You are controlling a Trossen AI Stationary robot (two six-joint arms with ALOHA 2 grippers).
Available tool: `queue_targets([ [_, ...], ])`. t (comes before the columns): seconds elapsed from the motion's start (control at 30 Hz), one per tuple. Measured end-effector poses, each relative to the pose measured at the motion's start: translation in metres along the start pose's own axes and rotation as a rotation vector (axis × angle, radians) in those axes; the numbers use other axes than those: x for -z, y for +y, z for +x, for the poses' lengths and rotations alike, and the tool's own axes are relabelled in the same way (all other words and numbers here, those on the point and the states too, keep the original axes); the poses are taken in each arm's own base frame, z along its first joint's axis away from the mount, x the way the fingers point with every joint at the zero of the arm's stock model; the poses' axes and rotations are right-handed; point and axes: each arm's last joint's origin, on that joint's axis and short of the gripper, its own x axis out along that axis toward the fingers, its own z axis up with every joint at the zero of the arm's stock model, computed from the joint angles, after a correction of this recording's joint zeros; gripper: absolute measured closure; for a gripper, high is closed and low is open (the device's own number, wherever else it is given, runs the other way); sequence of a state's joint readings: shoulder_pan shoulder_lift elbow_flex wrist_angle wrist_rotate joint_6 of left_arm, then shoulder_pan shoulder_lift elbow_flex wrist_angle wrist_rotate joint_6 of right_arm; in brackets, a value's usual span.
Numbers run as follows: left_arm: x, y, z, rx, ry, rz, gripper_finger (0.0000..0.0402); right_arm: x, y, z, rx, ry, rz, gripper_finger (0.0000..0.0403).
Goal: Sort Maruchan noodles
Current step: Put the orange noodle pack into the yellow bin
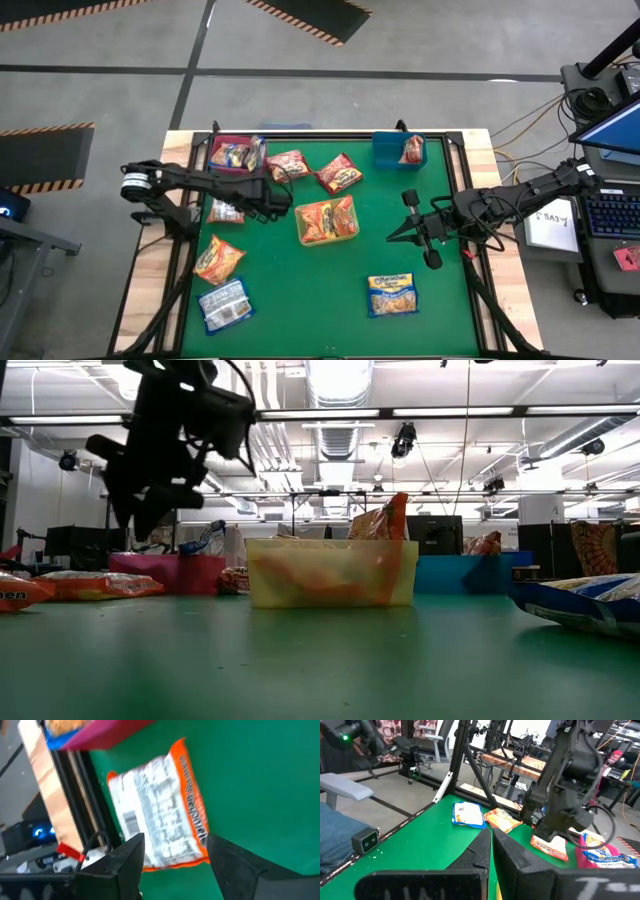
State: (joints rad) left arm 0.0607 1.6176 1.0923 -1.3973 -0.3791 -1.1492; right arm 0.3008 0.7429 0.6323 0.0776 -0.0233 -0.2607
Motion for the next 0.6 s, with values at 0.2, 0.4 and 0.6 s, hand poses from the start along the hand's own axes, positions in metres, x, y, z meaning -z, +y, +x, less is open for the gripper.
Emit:
queue_targets([
  [0.2,0.015,-0.002,0.020,-0.039,0.022,-0.043,0.0175,0.001,0.000,0.000,-0.002,0.006,0.000,0.0394],
  [0.4,0.022,-0.007,0.039,0.004,0.032,-0.072,0.0174,0.001,0.000,0.000,-0.003,0.011,-0.012,0.0394],
  [0.6,0.026,-0.013,0.056,0.060,0.014,-0.111,0.0181,0.001,0.000,0.000,-0.003,0.010,-0.034,0.0394],
])
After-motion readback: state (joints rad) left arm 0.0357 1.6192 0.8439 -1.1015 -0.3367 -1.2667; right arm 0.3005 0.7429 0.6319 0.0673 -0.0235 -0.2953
